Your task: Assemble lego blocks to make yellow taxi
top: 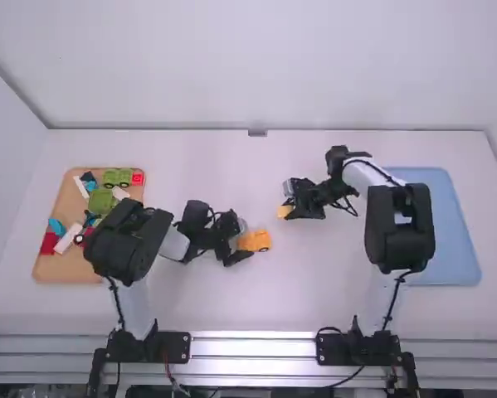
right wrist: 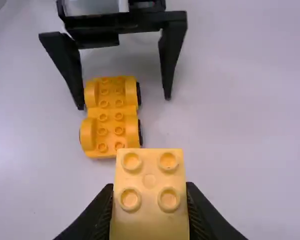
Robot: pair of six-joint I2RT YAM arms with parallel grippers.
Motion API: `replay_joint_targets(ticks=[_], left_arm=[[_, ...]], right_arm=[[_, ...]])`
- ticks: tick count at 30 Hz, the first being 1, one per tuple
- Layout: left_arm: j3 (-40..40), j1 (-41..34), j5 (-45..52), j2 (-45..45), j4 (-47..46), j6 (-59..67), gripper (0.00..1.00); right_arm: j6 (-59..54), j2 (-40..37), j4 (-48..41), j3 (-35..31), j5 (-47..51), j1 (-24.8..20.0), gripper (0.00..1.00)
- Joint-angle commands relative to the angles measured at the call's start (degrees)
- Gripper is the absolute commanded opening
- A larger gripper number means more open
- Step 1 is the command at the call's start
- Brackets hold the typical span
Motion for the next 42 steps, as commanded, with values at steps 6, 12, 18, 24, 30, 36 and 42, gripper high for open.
replay_joint_targets(ticks=[6, 12, 18, 24, 30, 36, 42], left_arm=[[1.07, -2.43, -0.31, 2.58, -0.81, 2.82, 0.99], [0.48, -2.21, -0.13, 2.58, -0.96, 5.77, 0.76], [0.63, -2.08, -0.26, 2.58, -1.53, 6.45, 0.57], [0.74, -2.43, 0.28, 2.58, -1.75, 9.09, 0.45], [3.04, -1.95, 0.11, 2.58, -7.96, 13.49, 0.39], [6.34, -2.01, 0.22, 2.58, -14.8, 14.8, 0.39], [6.99, -2.01, 1.4, 2.58, -17.64, 17.66, 0.39]], right_arm=[[7.39, -9.88, 6.16, -4.94, 2.05, 1.95, 0.0], [14.82, -13.33, 17.68, -13.49, 1.27, 1.88, 0.0], [21.05, -13.25, 26.67, -20.04, -1.4, 3.91, 0.0], [27.93, -13.25, 34.6, -24.11, -1.29, 8.17, 0.01], [34.25, -13.22, 42.71, -28.55, 1.25, 11.47, 0.0], [35.32, -13.22, 45.88, -31.71, 1.27, 12.39, 0.0], [35.36, -13.22, 46.69, -33.44, 1.44, 12.37, 0.0]])
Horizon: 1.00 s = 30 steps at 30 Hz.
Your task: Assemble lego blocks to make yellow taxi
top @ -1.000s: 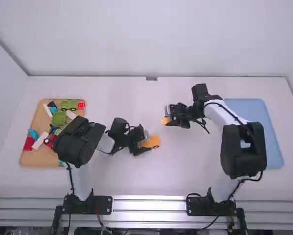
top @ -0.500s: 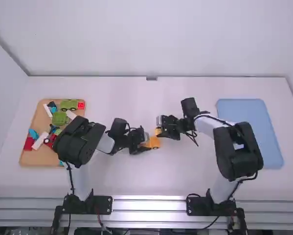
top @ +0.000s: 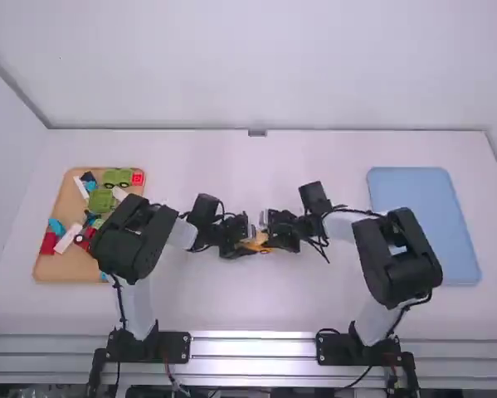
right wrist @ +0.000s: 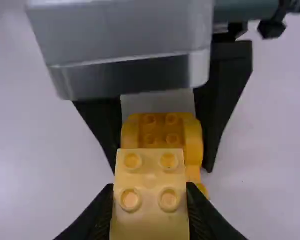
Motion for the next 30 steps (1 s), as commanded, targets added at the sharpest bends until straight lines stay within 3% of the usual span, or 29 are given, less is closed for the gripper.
replay_joint_targets(ticks=[1, 10, 30], left_arm=[[-1.01, -0.04, -1.81, 1.27, -1.46, 1.03, 0.4], [-1.66, -0.28, -1.79, 1.27, -1.42, 1.01, 0.4], [-1.57, -0.26, -1.79, 1.27, -1.49, 1.01, 0.41]], right_arm=[[0.46, -0.44, -0.02, -0.72, -0.09, -0.15, 0.0], [3.65, -0.44, 0.17, -0.98, 5.9, 0.02, 0.0], [5.14, 3.28, 3.21, -0.87, 5.38, -0.13, 0.0]])
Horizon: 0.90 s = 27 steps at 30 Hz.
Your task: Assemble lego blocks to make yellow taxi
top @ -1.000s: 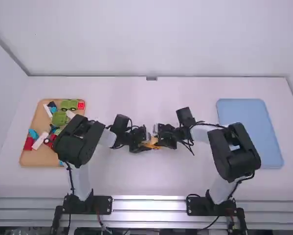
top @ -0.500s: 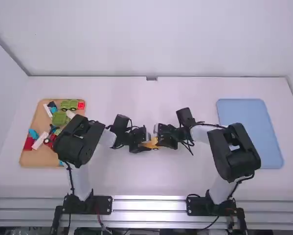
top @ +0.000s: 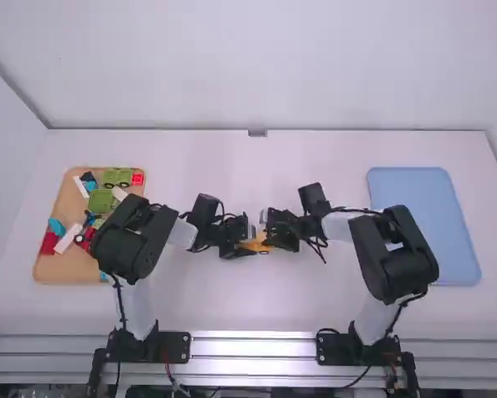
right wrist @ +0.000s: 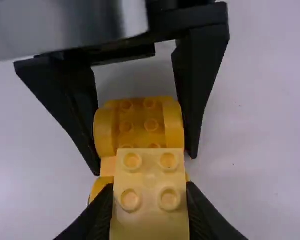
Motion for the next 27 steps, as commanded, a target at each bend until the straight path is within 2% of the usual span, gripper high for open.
replay_joint_targets(ticks=[1, 8, 15, 27], left_arm=[[-1.46, -0.28, -2.16, 1.27, -1.18, 0.17, 0.41], [-1.46, -0.28, -2.14, 1.27, -1.2, 0.15, 0.41], [-1.51, -0.28, -2.14, 1.27, -1.14, 0.17, 0.41], [-1.64, -0.37, -0.26, 1.27, -0.98, 0.17, 0.42]], right_arm=[[-1.25, 1.46, -1.84, 0.2, 2.08, -0.02, 0.0], [-4.81, 1.49, -6.03, 1.31, 2.19, -0.46, 0.0], [-4.42, 1.49, -5.44, 1.31, 3.04, -0.92, 0.0], [-2.67, 1.49, -3.41, 1.29, 8.04, 0.98, 0.0]])
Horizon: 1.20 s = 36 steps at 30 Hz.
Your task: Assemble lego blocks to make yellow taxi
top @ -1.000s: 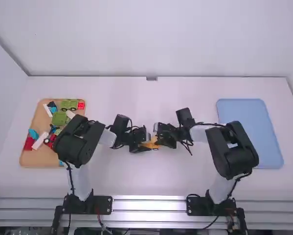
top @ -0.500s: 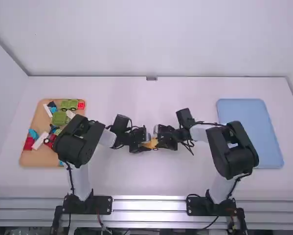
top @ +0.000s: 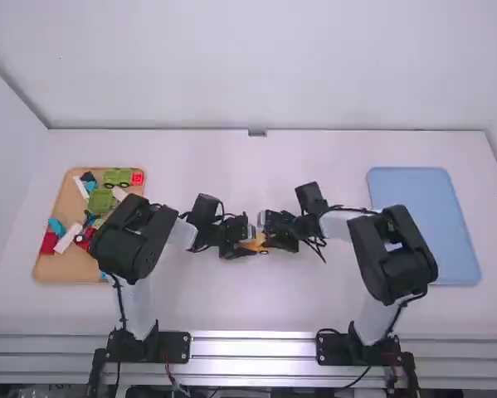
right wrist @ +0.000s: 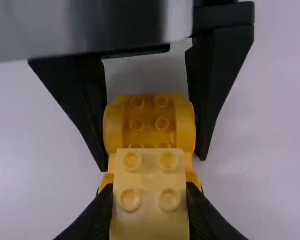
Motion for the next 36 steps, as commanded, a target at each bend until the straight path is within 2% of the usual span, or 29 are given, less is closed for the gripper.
replay_joint_targets(ticks=[1, 22, 36], left_arm=[[-1.64, -0.42, -0.42, 1.27, -1.14, 0.26, 0.42], [-1.6, -0.31, -0.81, 1.27, -1.16, 0.24, 0.42], [-1.57, -0.35, -0.83, 1.27, -1.29, 0.22, 0.44]], right_arm=[[1.14, 1.49, -0.57, -0.07, 6.12, 0.0, 0.0], [1.14, 1.49, -1.51, -0.04, 7.8, -0.04, 0.0], [1.16, 1.49, -1.51, -0.04, 7.74, -0.07, 0.33]])
